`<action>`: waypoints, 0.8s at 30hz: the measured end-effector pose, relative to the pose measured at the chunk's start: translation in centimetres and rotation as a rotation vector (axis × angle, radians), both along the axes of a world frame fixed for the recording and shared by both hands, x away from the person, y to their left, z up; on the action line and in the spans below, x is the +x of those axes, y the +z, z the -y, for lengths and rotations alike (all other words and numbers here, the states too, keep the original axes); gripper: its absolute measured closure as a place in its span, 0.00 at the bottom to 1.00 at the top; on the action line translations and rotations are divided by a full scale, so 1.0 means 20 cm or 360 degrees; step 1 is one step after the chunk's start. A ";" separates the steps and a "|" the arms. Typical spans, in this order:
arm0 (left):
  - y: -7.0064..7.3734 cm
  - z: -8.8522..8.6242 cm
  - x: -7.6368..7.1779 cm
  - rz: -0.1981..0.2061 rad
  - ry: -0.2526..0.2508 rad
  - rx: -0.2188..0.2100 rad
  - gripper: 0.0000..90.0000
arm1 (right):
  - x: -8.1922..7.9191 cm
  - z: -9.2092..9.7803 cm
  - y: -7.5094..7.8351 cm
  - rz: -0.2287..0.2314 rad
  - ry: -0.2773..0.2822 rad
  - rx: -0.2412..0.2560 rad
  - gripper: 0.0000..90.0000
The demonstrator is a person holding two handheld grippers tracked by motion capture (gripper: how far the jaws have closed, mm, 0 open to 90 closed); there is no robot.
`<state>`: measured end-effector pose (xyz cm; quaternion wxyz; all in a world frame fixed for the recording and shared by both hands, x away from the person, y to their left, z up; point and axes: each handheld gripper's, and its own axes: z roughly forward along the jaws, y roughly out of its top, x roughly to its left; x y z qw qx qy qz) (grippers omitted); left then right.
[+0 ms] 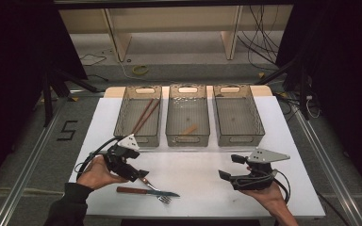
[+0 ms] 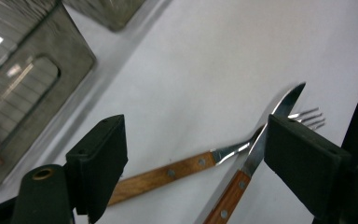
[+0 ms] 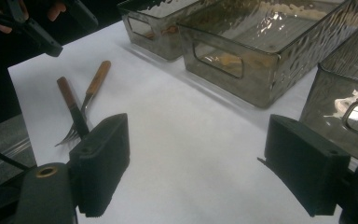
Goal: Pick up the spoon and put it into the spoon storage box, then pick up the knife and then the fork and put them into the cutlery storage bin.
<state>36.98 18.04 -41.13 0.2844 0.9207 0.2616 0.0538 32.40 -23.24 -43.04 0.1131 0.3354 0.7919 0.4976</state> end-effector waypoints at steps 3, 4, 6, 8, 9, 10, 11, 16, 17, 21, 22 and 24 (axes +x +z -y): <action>-0.02 0.00 -0.02 -0.0021 -0.0007 0.0034 0.23 | 0.00 0.00 0.00 0.0003 -0.0002 0.0000 0.25; -0.03 -0.01 -0.02 -0.0023 -0.0020 0.0047 0.23 | 0.00 0.00 0.00 0.0002 -0.0003 0.0001 0.25; -0.04 -0.01 -0.03 -0.0035 -0.0019 0.0055 0.23 | 0.00 0.00 0.00 0.0001 -0.0002 0.0001 0.25; -0.05 -0.01 -0.03 -0.0034 -0.0023 0.0080 0.23 | 0.00 0.00 0.00 0.0002 -0.0002 -0.0003 0.25; -0.06 -0.01 -0.03 -0.0035 -0.0024 0.0085 0.23 | 0.00 0.00 0.00 0.0003 -0.0002 -0.0003 0.25; -0.06 -0.01 -0.03 -0.0036 -0.0028 0.0095 0.23 | 0.00 0.00 0.00 0.0003 -0.0001 -0.0001 0.25; -0.06 -0.01 -0.04 -0.0040 -0.0031 0.0098 0.23 | 0.00 0.00 0.00 0.0002 -0.0001 -0.0002 0.25; -0.09 -0.02 -0.05 -0.0055 -0.0032 0.0132 0.24 | 0.00 0.00 0.00 0.0001 -0.0001 -0.0005 0.25; -0.10 -0.02 -0.05 -0.0055 -0.0027 0.0143 0.24 | -0.01 0.00 0.00 0.0000 -0.0003 -0.0003 0.25; -0.12 -0.03 -0.06 -0.0073 -0.0040 0.0188 0.24 | -0.01 0.00 0.00 0.0003 -0.0002 -0.0009 0.25; -0.13 -0.03 -0.06 -0.0080 -0.0045 0.0199 0.24 | -0.01 0.00 0.00 0.0005 -0.0002 -0.0009 0.25; -0.13 -0.03 -0.06 -0.0091 -0.0054 0.0220 0.24 | -0.01 0.00 0.00 0.0007 0.0000 -0.0009 0.25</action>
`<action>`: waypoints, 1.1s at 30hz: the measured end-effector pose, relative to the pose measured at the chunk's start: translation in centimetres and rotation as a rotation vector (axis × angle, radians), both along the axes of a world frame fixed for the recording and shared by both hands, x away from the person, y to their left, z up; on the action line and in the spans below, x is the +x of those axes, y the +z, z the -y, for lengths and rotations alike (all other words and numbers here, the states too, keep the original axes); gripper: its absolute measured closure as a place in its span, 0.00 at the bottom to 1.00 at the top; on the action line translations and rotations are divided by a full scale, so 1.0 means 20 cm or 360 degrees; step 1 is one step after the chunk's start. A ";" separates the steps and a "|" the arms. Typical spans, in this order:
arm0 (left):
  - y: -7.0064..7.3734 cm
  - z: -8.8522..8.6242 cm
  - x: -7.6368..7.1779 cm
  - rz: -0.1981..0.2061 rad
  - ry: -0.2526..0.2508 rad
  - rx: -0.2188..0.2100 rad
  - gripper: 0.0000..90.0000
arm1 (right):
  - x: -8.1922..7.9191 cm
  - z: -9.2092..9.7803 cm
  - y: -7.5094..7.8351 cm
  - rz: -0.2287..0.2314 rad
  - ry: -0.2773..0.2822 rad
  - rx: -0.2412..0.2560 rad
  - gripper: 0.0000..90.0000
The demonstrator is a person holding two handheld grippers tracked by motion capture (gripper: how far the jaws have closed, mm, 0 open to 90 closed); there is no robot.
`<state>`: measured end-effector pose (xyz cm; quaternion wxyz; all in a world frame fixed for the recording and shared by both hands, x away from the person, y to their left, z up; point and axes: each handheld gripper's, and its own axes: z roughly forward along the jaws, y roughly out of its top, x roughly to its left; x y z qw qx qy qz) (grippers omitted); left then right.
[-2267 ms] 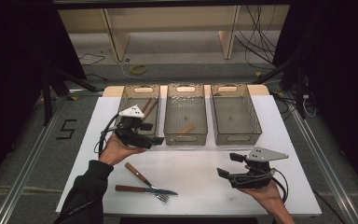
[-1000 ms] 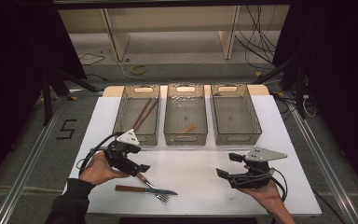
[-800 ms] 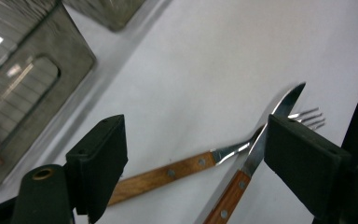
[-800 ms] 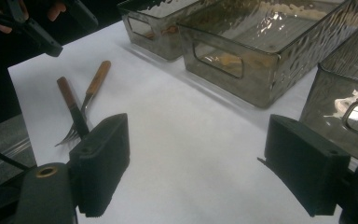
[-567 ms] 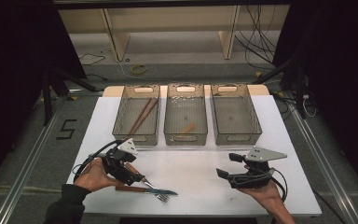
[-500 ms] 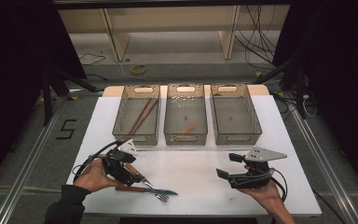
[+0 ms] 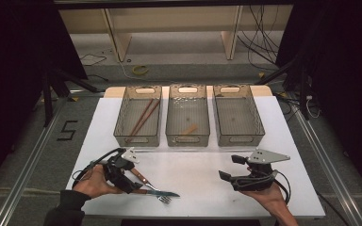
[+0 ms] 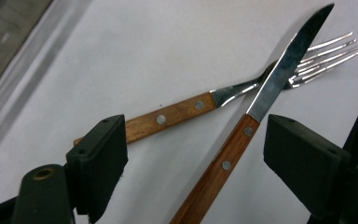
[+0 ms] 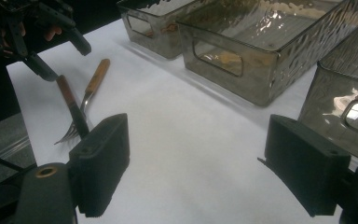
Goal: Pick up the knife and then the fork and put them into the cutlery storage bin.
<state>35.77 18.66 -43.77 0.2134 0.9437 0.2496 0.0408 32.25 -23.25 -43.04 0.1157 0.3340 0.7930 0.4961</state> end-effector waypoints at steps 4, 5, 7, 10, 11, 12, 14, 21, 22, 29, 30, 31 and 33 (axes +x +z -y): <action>-0.02 -0.01 0.00 -0.0032 0.0004 0.0046 0.24 | 0.00 0.00 0.00 -0.0007 -0.0001 -0.0004 0.25; -0.02 -0.01 0.00 -0.0033 0.0004 0.0059 0.24 | 0.00 0.00 0.00 -0.0007 0.0000 -0.0004 0.25; -0.03 -0.01 0.00 -0.0044 -0.0010 0.0075 0.24 | 0.01 0.01 0.00 -0.0007 -0.0002 -0.0001 0.25; -0.04 -0.01 -0.02 -0.0050 -0.0029 0.0093 0.25 | 0.00 0.01 0.00 -0.0004 0.0002 -0.0004 0.25; -0.05 -0.01 -0.02 -0.0051 -0.0038 0.0109 0.25 | 0.00 0.01 0.00 -0.0004 0.0004 -0.0007 0.25; -0.06 -0.01 -0.03 -0.0056 -0.0044 0.0119 0.25 | 0.00 0.00 0.00 -0.0007 0.0005 -0.0010 0.25; -0.07 -0.01 -0.03 -0.0072 -0.0062 0.0144 0.26 | 0.00 0.00 0.00 -0.0004 0.0008 -0.0012 0.25; -0.07 0.00 -0.06 -0.0061 -0.0137 0.0161 0.35 | -0.01 0.00 0.00 0.0003 0.0009 -0.0018 0.25; -0.07 0.01 -0.06 -0.0062 -0.0155 0.0177 0.36 | -0.01 0.00 0.00 0.0001 0.0009 -0.0021 0.25; -0.10 0.06 -0.07 -0.0052 -0.0228 0.0227 0.45 | -0.01 -0.01 0.00 -0.0003 0.0015 -0.0026 0.25; -0.10 0.06 -0.07 -0.0056 -0.0230 0.0225 0.47 | -0.01 -0.01 0.00 -0.0004 0.0015 -0.0028 0.25; -0.10 0.07 -0.07 -0.0056 -0.0241 0.0228 0.48 | -0.01 -0.01 0.00 -0.0003 0.0015 -0.0029 0.25; -0.11 0.07 -0.07 -0.0073 -0.0249 0.0241 0.50 | -0.01 -0.01 0.00 -0.0003 0.0016 -0.0028 0.25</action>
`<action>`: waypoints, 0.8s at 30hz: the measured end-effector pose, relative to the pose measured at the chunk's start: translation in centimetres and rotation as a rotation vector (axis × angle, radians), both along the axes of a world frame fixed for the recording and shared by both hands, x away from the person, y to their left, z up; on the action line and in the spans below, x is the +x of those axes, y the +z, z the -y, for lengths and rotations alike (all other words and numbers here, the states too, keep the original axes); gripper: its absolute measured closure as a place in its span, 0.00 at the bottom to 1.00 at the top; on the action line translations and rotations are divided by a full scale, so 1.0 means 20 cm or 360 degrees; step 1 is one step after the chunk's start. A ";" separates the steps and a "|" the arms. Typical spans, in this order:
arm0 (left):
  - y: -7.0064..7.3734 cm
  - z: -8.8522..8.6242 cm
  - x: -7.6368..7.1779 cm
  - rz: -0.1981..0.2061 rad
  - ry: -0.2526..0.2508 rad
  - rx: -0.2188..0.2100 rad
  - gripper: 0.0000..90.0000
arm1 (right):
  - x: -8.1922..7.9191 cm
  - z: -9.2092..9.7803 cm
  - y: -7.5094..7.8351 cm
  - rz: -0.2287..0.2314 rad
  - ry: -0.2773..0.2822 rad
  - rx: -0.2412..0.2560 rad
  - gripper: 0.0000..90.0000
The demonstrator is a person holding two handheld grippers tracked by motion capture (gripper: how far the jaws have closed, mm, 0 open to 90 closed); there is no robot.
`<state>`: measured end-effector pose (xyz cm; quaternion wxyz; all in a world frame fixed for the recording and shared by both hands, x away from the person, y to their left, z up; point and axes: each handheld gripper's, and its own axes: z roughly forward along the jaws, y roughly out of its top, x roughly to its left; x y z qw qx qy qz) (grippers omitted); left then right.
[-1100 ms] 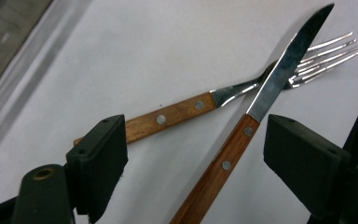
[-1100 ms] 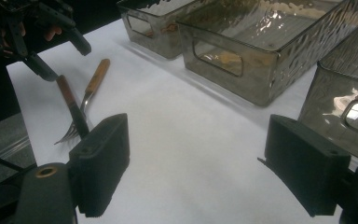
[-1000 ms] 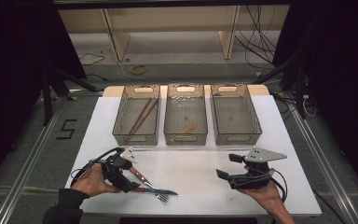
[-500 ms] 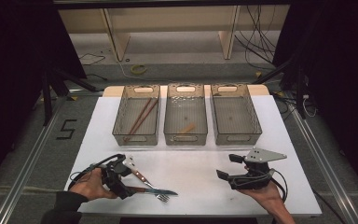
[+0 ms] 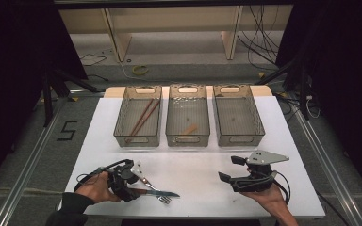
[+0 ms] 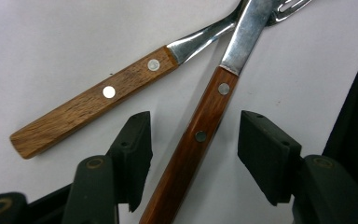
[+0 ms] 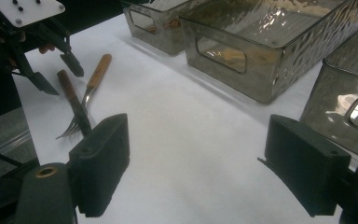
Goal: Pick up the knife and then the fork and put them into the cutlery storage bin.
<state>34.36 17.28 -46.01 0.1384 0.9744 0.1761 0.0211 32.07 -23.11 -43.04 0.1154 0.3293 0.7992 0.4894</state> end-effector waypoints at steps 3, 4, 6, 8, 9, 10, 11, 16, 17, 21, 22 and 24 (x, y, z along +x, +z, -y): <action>-0.01 0.00 0.01 -0.0005 -0.0021 0.0031 0.52 | 0.00 0.00 0.00 0.0000 0.0003 -0.0002 0.25; -0.01 0.00 0.01 -0.0014 -0.0021 0.0035 0.53 | 0.00 0.00 0.00 0.0000 0.0003 -0.0003 0.25; -0.01 -0.01 0.01 -0.0013 -0.0019 0.0032 0.54 | 0.00 0.00 0.00 0.0001 0.0005 0.0000 0.26; -0.01 -0.01 0.01 -0.0022 -0.0017 0.0037 0.56 | 0.00 0.00 0.00 0.0000 0.0004 -0.0001 0.26; -0.01 -0.01 0.01 -0.0023 -0.0021 0.0042 0.57 | 0.00 0.00 0.00 -0.0002 0.0006 -0.0002 0.25; -0.01 -0.01 0.01 -0.0023 -0.0026 0.0044 0.57 | 0.00 0.00 0.00 -0.0001 0.0007 -0.0003 0.25; -0.01 -0.01 0.01 -0.0026 -0.0026 0.0050 0.58 | 0.00 0.00 0.00 -0.0002 0.0007 -0.0003 0.25; -0.01 0.00 0.01 -0.0016 -0.0043 0.0082 0.63 | 0.00 0.00 0.00 -0.0002 0.0007 -0.0002 0.26; -0.02 0.00 0.01 -0.0016 -0.0050 0.0080 0.64 | 0.00 0.00 0.00 -0.0002 0.0008 0.0000 0.26; -0.01 0.01 0.00 -0.0016 -0.0064 0.0090 0.69 | 0.00 0.00 0.00 -0.0003 0.0011 -0.0001 0.26; -0.01 0.01 0.00 -0.0012 -0.0065 0.0091 0.70 | 0.00 -0.01 0.00 -0.0003 0.0011 -0.0001 0.26; -0.01 0.01 0.00 -0.0011 -0.0084 0.0100 0.73 | 0.00 -0.01 0.00 -0.0003 0.0011 -0.0001 0.26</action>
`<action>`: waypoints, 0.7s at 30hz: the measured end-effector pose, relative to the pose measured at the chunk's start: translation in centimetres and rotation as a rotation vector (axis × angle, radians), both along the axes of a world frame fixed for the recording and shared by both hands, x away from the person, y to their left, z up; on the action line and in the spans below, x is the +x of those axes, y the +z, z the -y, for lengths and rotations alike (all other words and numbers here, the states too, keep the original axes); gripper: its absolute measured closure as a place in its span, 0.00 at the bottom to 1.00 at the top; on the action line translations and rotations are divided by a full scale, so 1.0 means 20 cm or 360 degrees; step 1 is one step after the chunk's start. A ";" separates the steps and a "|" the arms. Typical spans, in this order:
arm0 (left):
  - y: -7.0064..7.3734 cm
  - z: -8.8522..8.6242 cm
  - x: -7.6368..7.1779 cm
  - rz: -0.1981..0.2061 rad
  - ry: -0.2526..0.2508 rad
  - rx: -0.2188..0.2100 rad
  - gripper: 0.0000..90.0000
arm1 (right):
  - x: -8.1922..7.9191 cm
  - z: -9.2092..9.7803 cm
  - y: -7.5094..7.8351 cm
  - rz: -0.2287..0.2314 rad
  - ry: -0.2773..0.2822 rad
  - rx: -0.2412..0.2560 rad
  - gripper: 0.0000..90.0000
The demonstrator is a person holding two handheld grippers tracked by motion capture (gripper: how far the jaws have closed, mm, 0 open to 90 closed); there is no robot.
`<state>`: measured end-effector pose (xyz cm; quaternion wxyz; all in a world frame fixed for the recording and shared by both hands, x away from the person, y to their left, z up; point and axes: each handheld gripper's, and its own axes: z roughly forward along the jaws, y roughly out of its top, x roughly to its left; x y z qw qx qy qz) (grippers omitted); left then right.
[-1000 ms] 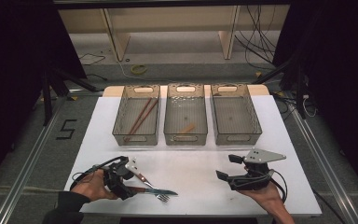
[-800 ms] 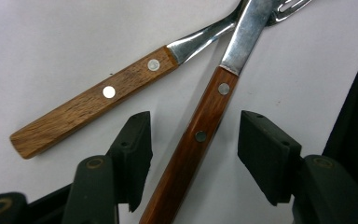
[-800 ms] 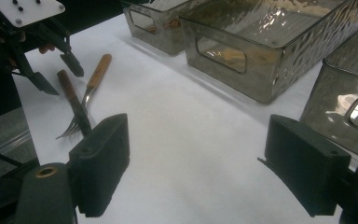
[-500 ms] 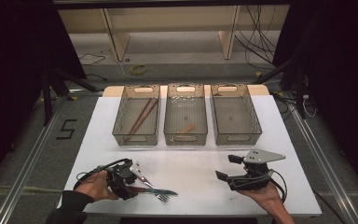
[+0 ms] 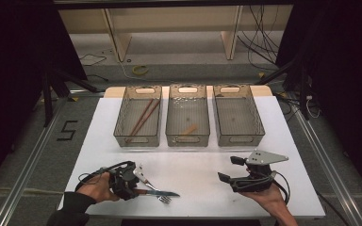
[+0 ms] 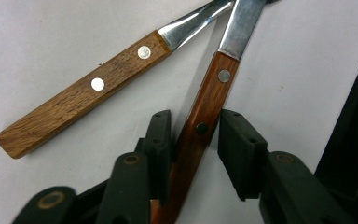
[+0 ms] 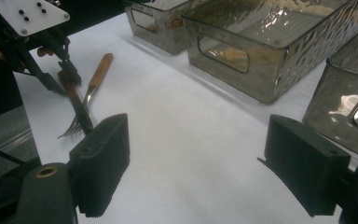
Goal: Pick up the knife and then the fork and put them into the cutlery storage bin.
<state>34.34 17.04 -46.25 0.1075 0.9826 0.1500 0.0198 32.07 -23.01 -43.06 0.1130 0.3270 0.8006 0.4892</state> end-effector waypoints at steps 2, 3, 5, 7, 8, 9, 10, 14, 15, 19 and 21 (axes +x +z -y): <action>0.00 0.00 0.00 -0.0001 -0.0020 0.0005 0.74 | 0.00 0.00 0.00 -0.0001 -0.0001 0.0000 0.26; 0.00 0.00 0.00 0.0001 -0.0027 0.0001 0.75 | 0.00 0.00 0.00 -0.0003 -0.0001 0.0000 0.26; 0.00 0.00 -0.01 0.0003 -0.0053 0.0003 0.77 | 0.00 0.00 0.00 -0.0004 0.0000 -0.0003 0.26; 0.00 0.00 -0.01 0.0007 -0.0076 0.0005 0.79 | 0.00 0.00 0.00 -0.0004 0.0001 -0.0004 0.26; 0.00 0.00 -0.01 0.0003 -0.0087 0.0008 0.80 | 0.00 0.00 0.00 -0.0005 0.0001 -0.0004 0.26; 0.00 0.00 -0.01 0.0001 -0.0091 0.0002 0.81 | 0.00 0.00 0.00 -0.0005 0.0001 -0.0003 0.26; 0.00 0.00 -0.01 0.0001 -0.0095 -0.0001 0.81 | 0.00 0.00 0.00 -0.0002 0.0000 -0.0001 0.26; 0.00 0.00 -0.01 -0.0004 -0.0122 -0.0006 0.83 | 0.00 0.00 0.00 -0.0002 0.0000 -0.0002 0.26; 0.00 0.00 -0.01 -0.0009 -0.0127 -0.0008 0.83 | 0.00 0.00 0.00 -0.0003 0.0000 -0.0002 0.26; 0.00 0.00 -0.01 0.0000 -0.0128 -0.0025 0.84 | 0.00 0.00 0.00 -0.0003 0.0001 -0.0001 0.26; 0.00 0.01 -0.01 0.0016 -0.0118 -0.0039 0.84 | 0.00 0.00 0.00 -0.0004 0.0002 0.0000 0.26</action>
